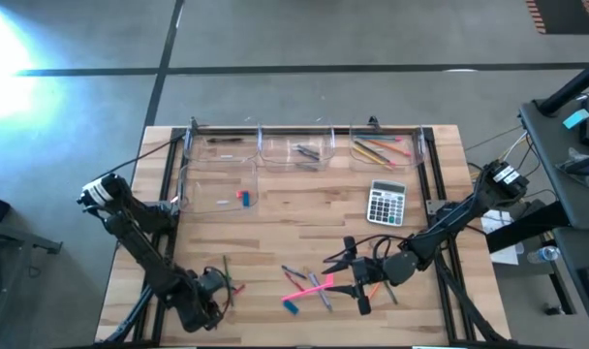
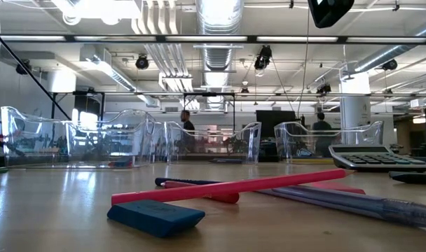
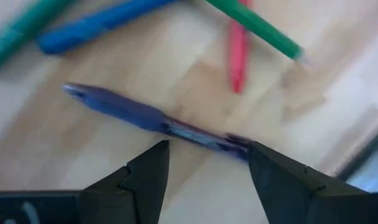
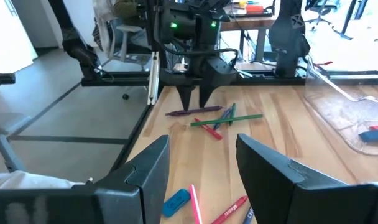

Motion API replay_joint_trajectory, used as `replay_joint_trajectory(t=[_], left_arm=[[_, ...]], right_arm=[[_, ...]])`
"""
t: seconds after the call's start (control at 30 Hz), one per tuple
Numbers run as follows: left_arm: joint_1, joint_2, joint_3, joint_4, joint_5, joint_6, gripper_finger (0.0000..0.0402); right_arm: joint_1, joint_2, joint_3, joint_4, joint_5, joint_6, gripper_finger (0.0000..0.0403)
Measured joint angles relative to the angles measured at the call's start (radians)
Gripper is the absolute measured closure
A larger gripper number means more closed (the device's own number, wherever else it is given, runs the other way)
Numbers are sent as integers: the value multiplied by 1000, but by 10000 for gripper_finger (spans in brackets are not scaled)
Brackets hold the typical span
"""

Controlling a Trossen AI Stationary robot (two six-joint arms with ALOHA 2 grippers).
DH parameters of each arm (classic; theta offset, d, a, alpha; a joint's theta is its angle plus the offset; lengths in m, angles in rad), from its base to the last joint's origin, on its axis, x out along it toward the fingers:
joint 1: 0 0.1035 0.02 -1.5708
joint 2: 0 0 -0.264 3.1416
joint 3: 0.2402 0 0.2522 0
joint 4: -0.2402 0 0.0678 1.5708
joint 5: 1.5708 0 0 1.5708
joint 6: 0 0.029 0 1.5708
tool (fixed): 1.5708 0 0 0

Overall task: Sort crayons/erasers/pens/pencils in bins
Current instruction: Put the blue pen into the top left transparent bin

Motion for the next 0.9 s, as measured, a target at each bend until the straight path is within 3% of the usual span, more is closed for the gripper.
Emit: replay_joint_trajectory(t=[0.23, 0.67, 0.9], left_arm=[[3, 23, -7, -21, -58, -25, 199], [-12, 19, -1, -62, 75, -36, 199], [-16, -49, 24, -56, -3, 1, 199]], right_arm=[[0, 0, 0, 6, 0, 6, 227], [0, 0, 0, 5, 0, 5, 227], [0, 0, 0, 6, 0, 5, 227]])
